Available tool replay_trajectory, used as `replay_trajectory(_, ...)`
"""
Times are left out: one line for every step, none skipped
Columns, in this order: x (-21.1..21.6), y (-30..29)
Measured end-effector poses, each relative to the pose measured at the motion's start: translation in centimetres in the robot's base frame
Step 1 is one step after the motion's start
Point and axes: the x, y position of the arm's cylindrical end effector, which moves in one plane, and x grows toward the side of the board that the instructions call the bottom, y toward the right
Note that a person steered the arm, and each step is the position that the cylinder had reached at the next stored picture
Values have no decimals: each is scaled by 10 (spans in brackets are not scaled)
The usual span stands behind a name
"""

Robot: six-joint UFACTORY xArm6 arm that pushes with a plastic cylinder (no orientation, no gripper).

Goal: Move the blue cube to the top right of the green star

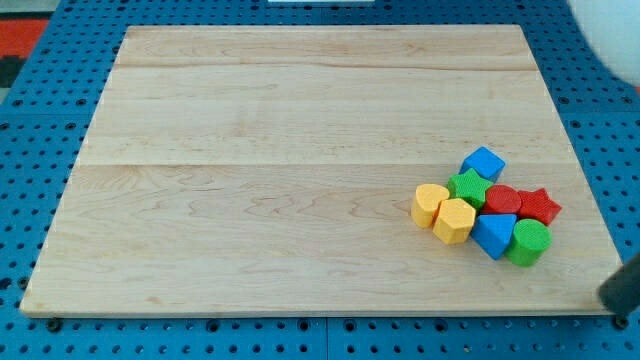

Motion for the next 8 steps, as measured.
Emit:
replay_trajectory(-2, 14)
replay_trajectory(-80, 1)
replay_trajectory(-90, -6)
replay_trajectory(-110, -31)
replay_trajectory(-110, -35)
replay_trajectory(-91, -36)
replay_trajectory(-87, -36)
replay_trajectory(-93, -36)
